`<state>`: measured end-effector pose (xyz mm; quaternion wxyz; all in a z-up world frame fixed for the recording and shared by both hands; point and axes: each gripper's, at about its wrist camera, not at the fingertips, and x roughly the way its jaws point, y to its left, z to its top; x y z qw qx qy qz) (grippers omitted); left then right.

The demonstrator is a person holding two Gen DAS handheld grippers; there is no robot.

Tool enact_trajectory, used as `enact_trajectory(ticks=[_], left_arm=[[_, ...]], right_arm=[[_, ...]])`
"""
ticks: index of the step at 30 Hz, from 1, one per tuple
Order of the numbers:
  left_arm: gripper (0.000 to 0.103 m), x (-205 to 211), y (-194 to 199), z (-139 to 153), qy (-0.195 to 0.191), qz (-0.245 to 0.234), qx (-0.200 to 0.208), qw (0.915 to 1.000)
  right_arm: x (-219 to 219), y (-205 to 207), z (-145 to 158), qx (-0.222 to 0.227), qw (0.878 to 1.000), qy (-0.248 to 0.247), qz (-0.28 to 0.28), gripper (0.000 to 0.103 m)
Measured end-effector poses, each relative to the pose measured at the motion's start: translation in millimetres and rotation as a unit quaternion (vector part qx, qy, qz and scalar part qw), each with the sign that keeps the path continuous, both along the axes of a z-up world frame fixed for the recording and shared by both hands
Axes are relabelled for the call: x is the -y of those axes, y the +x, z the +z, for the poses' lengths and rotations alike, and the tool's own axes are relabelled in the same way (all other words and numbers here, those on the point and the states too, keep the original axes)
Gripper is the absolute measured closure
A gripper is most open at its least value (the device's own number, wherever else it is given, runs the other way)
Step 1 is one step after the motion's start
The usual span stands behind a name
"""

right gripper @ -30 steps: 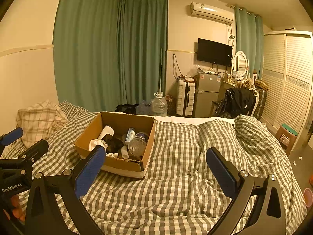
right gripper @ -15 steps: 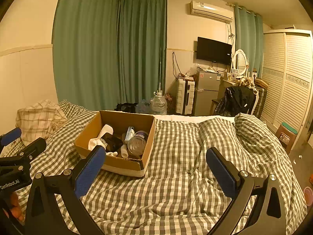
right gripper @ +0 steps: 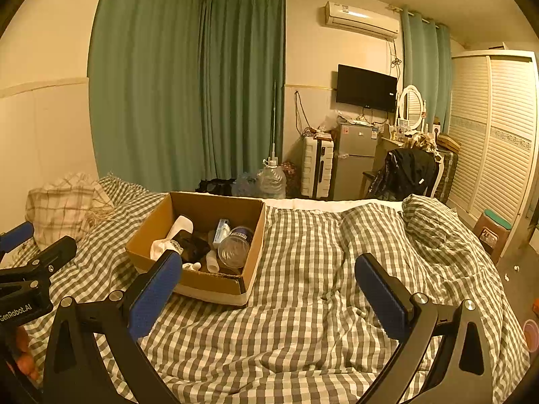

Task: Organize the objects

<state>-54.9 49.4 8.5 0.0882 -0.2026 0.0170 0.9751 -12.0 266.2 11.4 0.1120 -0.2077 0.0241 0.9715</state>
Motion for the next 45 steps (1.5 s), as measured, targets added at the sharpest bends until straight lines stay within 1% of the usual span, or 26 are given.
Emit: enact_trajectory(ticks=[37, 45], left_arm=[[0.0, 2.7, -2.4, 0.8, -0.006, 0.002, 0.006, 1.0], [0.0, 4.7, -0.8, -0.2, -0.01, -0.002, 0.0, 0.9999]], right_arm=[[2.3, -2.8, -3.4, 0.008, 1.0, -0.001, 0.002, 0.0], [2.4, -3.3, -5.8, 0.011, 1.0, -0.002, 0.004, 0.0]])
